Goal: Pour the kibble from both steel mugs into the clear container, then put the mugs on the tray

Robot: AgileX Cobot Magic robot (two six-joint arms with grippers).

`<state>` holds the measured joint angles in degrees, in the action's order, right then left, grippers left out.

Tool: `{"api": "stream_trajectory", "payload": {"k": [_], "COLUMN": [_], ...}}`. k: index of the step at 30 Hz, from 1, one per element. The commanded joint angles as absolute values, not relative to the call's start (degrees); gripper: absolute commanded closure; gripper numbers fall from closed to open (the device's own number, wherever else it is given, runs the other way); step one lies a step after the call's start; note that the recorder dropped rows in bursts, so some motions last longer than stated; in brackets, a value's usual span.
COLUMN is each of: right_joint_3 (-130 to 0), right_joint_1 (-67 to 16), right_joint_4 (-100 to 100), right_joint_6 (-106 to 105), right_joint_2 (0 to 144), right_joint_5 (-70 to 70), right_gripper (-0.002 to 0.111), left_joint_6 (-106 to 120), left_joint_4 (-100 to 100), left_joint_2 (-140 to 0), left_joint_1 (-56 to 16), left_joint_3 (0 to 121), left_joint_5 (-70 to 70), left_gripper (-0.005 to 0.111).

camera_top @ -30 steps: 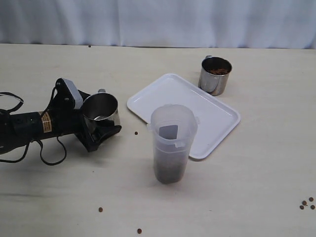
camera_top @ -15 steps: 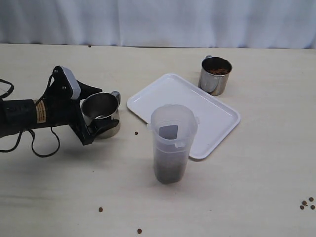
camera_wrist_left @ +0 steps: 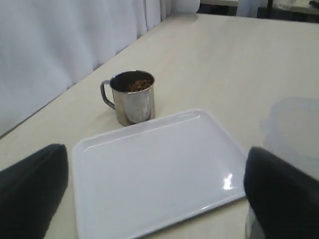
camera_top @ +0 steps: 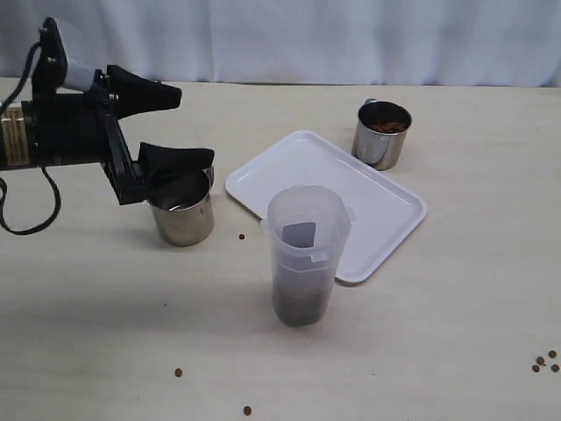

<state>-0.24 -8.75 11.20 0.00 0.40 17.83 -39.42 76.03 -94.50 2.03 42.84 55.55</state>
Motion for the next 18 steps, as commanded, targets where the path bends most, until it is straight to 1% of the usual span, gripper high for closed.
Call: {"api": "stream_trajectory", "payload": {"k": [1, 2, 3, 5, 7, 11, 14, 18], "right_joint_3": [0.0, 0.0, 0.0, 0.0, 0.0, 0.0, 0.0, 0.0], "right_joint_1": [-8.86, -8.86, -8.86, -8.86, -8.86, -8.86, -8.86, -8.86], "right_joint_4": [11.32, 11.32, 11.32, 11.32, 11.32, 11.32, 11.32, 11.32], "right_joint_6": [-0.39, -0.39, -0.39, -0.39, -0.39, -0.39, -0.39, -0.39], "right_joint_2": [0.49, 0.49, 0.49, 0.49, 0.49, 0.49, 0.49, 0.49], "right_joint_5": [16.97, 16.97, 16.97, 16.97, 16.97, 16.97, 16.97, 16.97], "right_gripper": [0.103, 0.103, 0.103, 0.103, 0.103, 0.103, 0.103, 0.103], "left_joint_6": [-47.91, -50.55, -52.32, -59.39, -64.48, -65.26, -59.65, -45.26], "left_joint_4": [77.92, 79.45, 80.79, 82.77, 83.69, 79.63, 70.51, 51.25], "left_joint_2": [-89.46, -87.81, -86.42, -82.38, -77.5, -68.12, -59.29, -48.29], "left_joint_1": [2.57, 3.05, 3.57, 4.8, 5.4, 5.4, 5.4, 5.4], "left_joint_3": [43.04, 43.04, 43.04, 43.04, 42.4, 38.08, 33.31, 26.02], "left_joint_5": [53.18, 53.17, 53.7, 54.09, 51.23, 35.79, 26.88, 25.17], "left_gripper": [0.074, 0.097, 0.106, 0.107, 0.107, 0.107, 0.107, 0.107]}}
